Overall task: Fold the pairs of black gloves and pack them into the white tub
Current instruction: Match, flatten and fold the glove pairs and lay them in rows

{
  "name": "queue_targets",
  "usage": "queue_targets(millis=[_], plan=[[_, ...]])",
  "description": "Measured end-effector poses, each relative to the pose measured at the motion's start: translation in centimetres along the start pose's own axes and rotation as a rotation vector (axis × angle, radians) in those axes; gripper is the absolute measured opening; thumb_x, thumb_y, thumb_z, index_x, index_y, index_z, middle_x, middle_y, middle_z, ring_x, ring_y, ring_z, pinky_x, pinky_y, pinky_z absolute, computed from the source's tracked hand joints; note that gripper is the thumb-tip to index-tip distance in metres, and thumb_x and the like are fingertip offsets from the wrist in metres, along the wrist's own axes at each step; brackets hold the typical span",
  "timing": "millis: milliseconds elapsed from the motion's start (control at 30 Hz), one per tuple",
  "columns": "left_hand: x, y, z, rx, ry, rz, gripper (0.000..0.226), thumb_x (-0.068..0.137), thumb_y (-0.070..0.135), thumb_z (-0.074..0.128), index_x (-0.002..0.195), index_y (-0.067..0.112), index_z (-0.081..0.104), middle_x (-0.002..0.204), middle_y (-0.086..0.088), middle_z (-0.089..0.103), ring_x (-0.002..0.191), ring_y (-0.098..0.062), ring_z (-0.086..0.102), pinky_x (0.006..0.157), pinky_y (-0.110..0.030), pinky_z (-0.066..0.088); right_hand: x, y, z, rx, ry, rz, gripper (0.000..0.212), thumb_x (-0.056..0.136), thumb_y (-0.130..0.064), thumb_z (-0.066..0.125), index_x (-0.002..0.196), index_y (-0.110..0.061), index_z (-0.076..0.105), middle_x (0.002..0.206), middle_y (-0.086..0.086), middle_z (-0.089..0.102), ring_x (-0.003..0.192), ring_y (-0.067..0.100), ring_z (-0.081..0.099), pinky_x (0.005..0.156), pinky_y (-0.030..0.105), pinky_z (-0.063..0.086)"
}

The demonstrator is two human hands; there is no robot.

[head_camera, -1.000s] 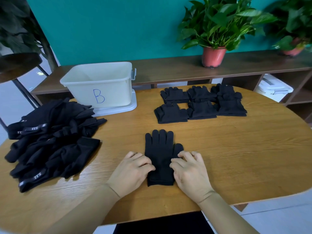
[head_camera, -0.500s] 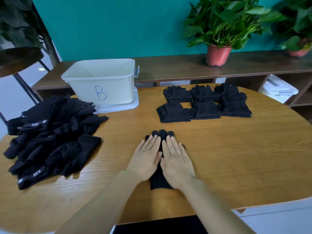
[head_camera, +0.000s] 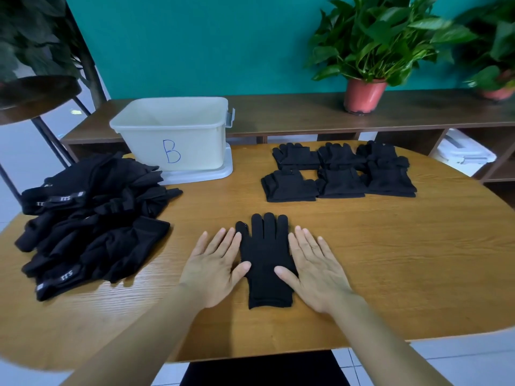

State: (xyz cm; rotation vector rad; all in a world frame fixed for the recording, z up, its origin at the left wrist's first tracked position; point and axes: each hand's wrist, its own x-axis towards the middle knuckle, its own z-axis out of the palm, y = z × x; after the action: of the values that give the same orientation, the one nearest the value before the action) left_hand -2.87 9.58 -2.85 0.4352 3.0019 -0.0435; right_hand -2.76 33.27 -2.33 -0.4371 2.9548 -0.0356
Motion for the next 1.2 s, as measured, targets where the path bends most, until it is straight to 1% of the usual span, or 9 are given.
queue_targets(millis=[267,433,533,633,767,933,1000,1100,1200], plan=[[-3.0,2.9,-0.9,-0.162,0.034,0.246,0.074,0.095,0.071,0.001,0.155,0.030,-0.013,0.162,0.011,-0.018,0.144,0.001,-0.029,0.117,-0.027,-0.023,-2.9,-1.4,-0.2,0.118,0.049,-0.048,0.074,0.096,-0.064,0.003,0.151,-0.022,-0.022,0.156,-0.004,-0.032,0.143,0.010,-0.031,0.121,0.036,-0.014],[-3.4,2.8,-0.3,-0.163,0.024,0.304,0.082,0.091,0.075,0.016,0.158,0.029,0.005,0.161,0.012,-0.008,0.148,-0.001,-0.018,0.117,-0.023,-0.020,-3.2,-0.9,0.4,0.086,-0.003,-0.049,0.072,0.092,-0.063,-0.004,0.153,-0.026,-0.017,0.159,-0.008,-0.025,0.144,0.006,-0.028,0.121,0.037,-0.013],[-3.8,2.2,-1.4,-0.132,0.179,0.378,0.067,0.092,0.067,0.034,0.143,0.028,0.052,0.154,0.008,0.039,0.144,-0.004,0.032,0.120,-0.026,0.010,-3.8,-0.1,0.1,0.118,0.012,-0.011,0.082,0.083,-0.065,-0.012,0.154,-0.024,-0.015,0.160,-0.007,-0.023,0.145,0.006,-0.026,0.121,0.034,-0.013],[-4.0,2.7,-1.2,-0.096,0.334,0.477,0.041,0.087,0.052,0.047,0.099,0.029,0.078,0.110,0.009,0.074,0.103,-0.007,0.068,0.098,-0.029,0.049,-4.8,-0.4,-0.1,0.221,0.082,-0.038,0.076,0.093,-0.064,0.003,0.157,-0.024,-0.007,0.163,-0.007,-0.013,0.146,0.004,-0.021,0.121,0.029,-0.012],[-3.8,3.8,-1.4,-0.135,0.383,0.451,0.028,0.078,0.039,0.052,0.083,0.028,0.077,0.089,0.013,0.075,0.083,-0.006,0.070,0.090,-0.026,0.053,-6.0,-1.6,-0.6,0.279,0.155,-0.184,0.085,0.089,-0.072,0.034,0.158,-0.028,0.009,0.164,-0.010,0.002,0.149,0.003,-0.008,0.118,0.023,-0.010],[-3.8,4.6,-1.5,-0.319,0.546,0.352,0.017,0.077,0.033,0.055,0.082,0.026,0.070,0.072,0.016,0.068,0.067,-0.002,0.062,0.102,-0.030,0.047,-5.3,-2.1,0.2,0.374,0.278,-0.185,0.074,0.087,-0.045,0.062,0.152,-0.026,0.032,0.156,-0.010,0.034,0.146,0.004,0.020,0.120,0.025,0.016],[-4.4,4.7,-1.7,-0.371,0.501,0.332,0.020,0.082,0.040,0.056,0.094,0.029,0.067,0.085,0.019,0.069,0.080,0.003,0.061,0.112,-0.030,0.033,-4.7,-1.8,0.6,0.460,0.320,-0.160,0.055,0.085,-0.026,0.068,0.139,-0.023,0.054,0.142,-0.008,0.053,0.136,0.007,0.040,0.112,0.031,0.034],[-5.4,4.2,-1.6,-0.443,0.226,0.226,0.062,0.076,0.072,0.057,0.129,0.042,0.046,0.121,0.032,0.050,0.116,0.014,0.042,0.122,-0.023,0.003,-4.1,-1.4,1.0,0.586,0.358,-0.108,0.041,0.079,-0.010,0.075,0.117,-0.023,0.070,0.126,-0.010,0.064,0.122,0.006,0.053,0.102,0.032,0.045],[-4.5,3.6,-0.6,-0.617,0.212,0.139,0.059,0.085,0.051,0.069,0.137,0.041,0.043,0.129,0.029,0.054,0.124,0.013,0.043,0.123,-0.030,0.017,-3.4,-1.4,0.7,0.711,0.353,-0.012,0.034,0.083,-0.009,0.072,0.112,-0.027,0.072,0.114,-0.009,0.066,0.108,0.007,0.059,0.094,0.030,0.048]])
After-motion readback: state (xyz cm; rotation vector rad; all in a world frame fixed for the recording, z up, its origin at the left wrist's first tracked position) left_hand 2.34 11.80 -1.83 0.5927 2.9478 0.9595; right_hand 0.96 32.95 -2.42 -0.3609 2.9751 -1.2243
